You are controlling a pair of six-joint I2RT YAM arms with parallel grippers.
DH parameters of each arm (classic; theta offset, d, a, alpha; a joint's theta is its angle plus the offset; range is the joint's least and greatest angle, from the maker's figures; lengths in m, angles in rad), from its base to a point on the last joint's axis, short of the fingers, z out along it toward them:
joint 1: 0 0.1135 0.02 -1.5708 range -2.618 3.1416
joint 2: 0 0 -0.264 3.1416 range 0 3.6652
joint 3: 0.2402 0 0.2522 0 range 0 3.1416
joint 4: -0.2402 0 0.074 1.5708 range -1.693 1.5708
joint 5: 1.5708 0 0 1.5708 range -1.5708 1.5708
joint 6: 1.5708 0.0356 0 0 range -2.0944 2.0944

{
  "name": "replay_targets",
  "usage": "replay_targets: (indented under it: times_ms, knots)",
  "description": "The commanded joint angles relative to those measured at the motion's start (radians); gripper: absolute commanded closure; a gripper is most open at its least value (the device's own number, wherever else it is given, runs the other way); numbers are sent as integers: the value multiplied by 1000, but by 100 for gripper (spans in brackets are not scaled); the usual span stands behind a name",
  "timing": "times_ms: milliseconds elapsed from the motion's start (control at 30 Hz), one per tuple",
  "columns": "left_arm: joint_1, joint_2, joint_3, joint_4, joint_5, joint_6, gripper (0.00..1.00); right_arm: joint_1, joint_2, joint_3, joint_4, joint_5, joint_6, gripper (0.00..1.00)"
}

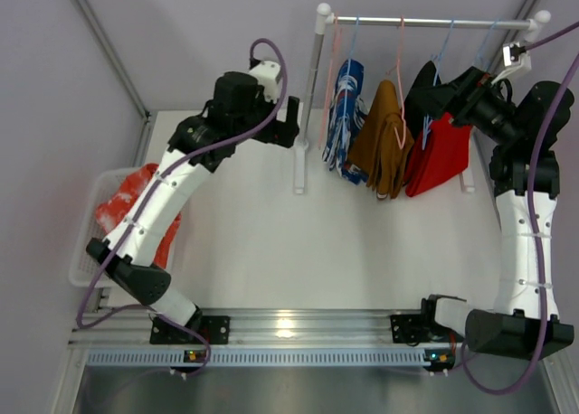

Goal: Remove the trousers from the hanger

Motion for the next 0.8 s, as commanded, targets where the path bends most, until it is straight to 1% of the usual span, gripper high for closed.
replay_targets:
  times_ms: [0, 33, 67, 100, 133, 167, 233, 267, 333, 367, 500, 600, 700, 767]
  knots:
    - [81, -95, -73, -9, 173, -12, 1, -19, -55, -22, -32, 5, -140, 1]
    - [121, -114, -125, -9, 216, -10, 1, -19, -80, -35, -43, 16, -168, 0]
    - [144, -158, -159, -2, 230, -10, 1, -19, -93, -64, -54, 22, -197, 1]
    - [173, -183, -200, 24, 240, -9, 1, -19, -112, -84, -72, 30, -251, 1]
    - [240, -210, -284, 38, 243, -24, 1, -19, -144, -122, -83, 48, -272, 0]
    - [273, -247, -317, 44, 240, -30, 1, -19, -158, -137, -97, 56, -295, 0]
    - [320, -266, -360, 18, 186, -27, 1, -19, -196, -171, -138, 74, -352, 0]
    - [327, -292, -416, 14, 125, -24, 1, -19, -206, -203, -147, 82, -368, 0]
    - [356, -333, -485, 46, 114, -4, 1, -18, -235, -237, -160, 93, -406, 1]
    - [360, -374, -540, 57, 74, 1, 1, -18, -239, -271, -160, 97, -414, 1]
    - [406, -418, -584, 63, 34, 5, 1, -12, -241, -317, -172, 108, -446, 0]
    - [428, -430, -589, 64, 27, 4, 1, -6, -230, -325, -166, 111, -443, 0]
    - [455, -428, -581, 63, 14, -12, 1, 40, -209, -314, -163, 120, -444, 1]
    - [492, -430, -581, 66, 13, -24, 1, 82, -190, -296, -169, 166, -454, 0]
